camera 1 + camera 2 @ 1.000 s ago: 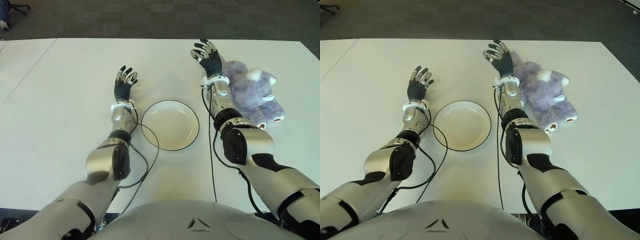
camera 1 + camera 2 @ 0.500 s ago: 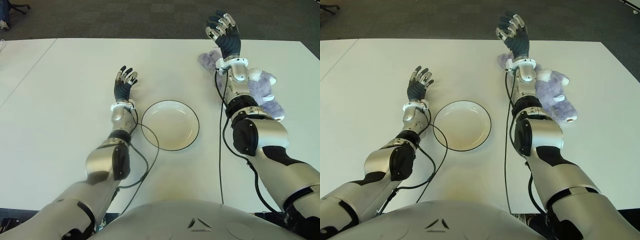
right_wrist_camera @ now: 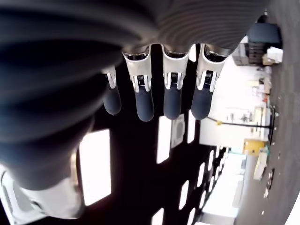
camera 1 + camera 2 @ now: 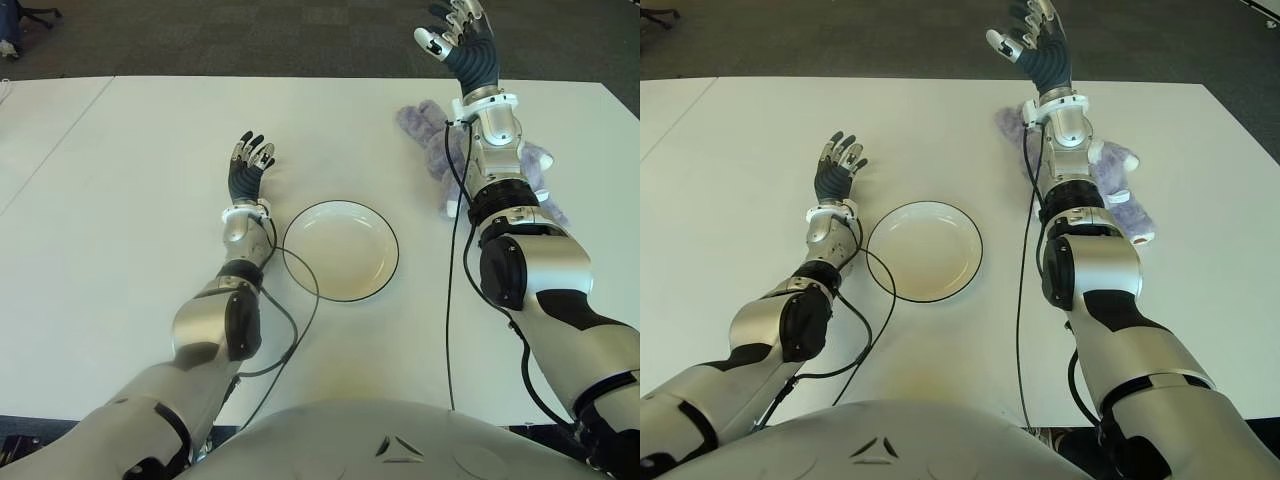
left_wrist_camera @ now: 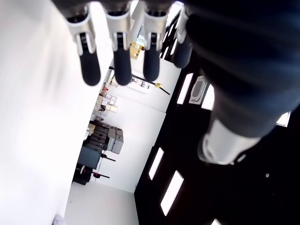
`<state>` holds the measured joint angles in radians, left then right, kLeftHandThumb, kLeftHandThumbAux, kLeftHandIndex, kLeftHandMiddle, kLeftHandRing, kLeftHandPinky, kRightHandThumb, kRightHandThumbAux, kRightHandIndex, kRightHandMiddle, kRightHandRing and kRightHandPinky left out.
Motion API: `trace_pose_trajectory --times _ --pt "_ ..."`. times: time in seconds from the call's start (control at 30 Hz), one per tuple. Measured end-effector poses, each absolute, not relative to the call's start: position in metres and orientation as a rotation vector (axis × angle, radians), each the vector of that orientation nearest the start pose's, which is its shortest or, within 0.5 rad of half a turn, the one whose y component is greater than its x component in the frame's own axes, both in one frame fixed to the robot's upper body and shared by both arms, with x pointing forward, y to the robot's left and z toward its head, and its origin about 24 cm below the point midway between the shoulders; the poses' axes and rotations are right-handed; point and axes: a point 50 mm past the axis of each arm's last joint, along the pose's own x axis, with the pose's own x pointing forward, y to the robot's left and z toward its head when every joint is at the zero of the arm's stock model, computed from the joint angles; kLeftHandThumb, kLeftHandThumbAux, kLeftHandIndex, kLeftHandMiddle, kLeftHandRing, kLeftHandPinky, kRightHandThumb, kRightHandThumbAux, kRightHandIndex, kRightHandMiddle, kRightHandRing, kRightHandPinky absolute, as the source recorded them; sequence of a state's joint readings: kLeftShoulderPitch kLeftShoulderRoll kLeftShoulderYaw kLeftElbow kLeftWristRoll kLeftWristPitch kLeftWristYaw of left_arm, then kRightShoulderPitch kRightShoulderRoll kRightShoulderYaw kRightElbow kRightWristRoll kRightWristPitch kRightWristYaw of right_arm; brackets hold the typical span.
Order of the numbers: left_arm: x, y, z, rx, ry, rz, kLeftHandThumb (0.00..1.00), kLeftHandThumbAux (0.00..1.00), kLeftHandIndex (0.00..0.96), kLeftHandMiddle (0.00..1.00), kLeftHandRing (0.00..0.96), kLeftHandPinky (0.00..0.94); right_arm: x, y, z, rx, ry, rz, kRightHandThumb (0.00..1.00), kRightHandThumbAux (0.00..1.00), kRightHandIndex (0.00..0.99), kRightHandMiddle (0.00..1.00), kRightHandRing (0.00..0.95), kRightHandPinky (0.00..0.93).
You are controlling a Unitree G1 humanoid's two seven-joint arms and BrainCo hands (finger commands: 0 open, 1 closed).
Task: Put the doll into the plate.
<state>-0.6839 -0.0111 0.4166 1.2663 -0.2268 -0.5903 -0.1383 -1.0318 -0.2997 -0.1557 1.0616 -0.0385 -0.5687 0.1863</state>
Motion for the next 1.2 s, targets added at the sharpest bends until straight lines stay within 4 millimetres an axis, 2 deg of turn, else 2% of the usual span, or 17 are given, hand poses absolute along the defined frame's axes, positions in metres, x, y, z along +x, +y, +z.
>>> trace_pose_trajectory --times 0.17,0.23,0.43,0.5,0.73,0.83,1.0,1.2 --pt "0.337 0.154 0.008 -0.392 -0.001 0.139 0.211 0.734 0.153 0.182 0.199 0.250 0.398 -0.193 0.215 -0.376 -0.535 0.150 0.111 0.657 0.127 0.091 0.069 0.078" --pt "0.337 0.153 0.008 -0.392 -0.002 0.140 0.207 0.725 0.141 0.173 0.188 0.221 0.397 -0.199 0.219 -0.419 -0.537 0.150 0.108 0.672 0.135 0.097 0.069 0.081" --pt "0.337 0.151 0.008 -0.395 -0.004 0.147 0.198 0.709 0.140 0.178 0.191 0.239 0.394 -0.212 0.231 -0.515 -0.552 0.151 0.120 0.706 0.123 0.106 0.079 0.109" --pt "0.336 0.150 0.008 -0.397 -0.005 0.147 0.197 0.707 0.146 0.184 0.197 0.246 0.392 -0.214 0.234 -0.542 -0.556 0.151 0.100 0.719 0.122 0.098 0.070 0.070" --pt "0.336 0.148 0.008 -0.401 -0.010 0.144 0.181 0.707 0.138 0.186 0.198 0.242 0.389 -0.222 0.242 -0.648 -0.558 0.151 0.054 0.738 0.135 0.087 0.054 0.041" --pt "0.336 0.147 0.008 -0.401 -0.012 0.147 0.176 0.707 0.139 0.188 0.197 0.235 0.388 -0.225 0.245 -0.684 -0.561 0.153 0.008 0.708 0.133 0.076 0.038 0.006" --pt "0.336 0.145 0.008 -0.404 -0.014 0.152 0.170 0.699 0.123 0.173 0.177 0.203 0.383 -0.228 0.256 -0.766 -0.582 0.161 0.000 0.664 0.114 0.064 0.024 0.000" --pt "0.336 0.144 0.008 -0.407 -0.016 0.149 0.172 0.700 0.126 0.177 0.188 0.238 0.377 -0.233 0.268 -0.902 -0.602 0.162 0.000 0.610 0.087 0.050 0.011 0.000"
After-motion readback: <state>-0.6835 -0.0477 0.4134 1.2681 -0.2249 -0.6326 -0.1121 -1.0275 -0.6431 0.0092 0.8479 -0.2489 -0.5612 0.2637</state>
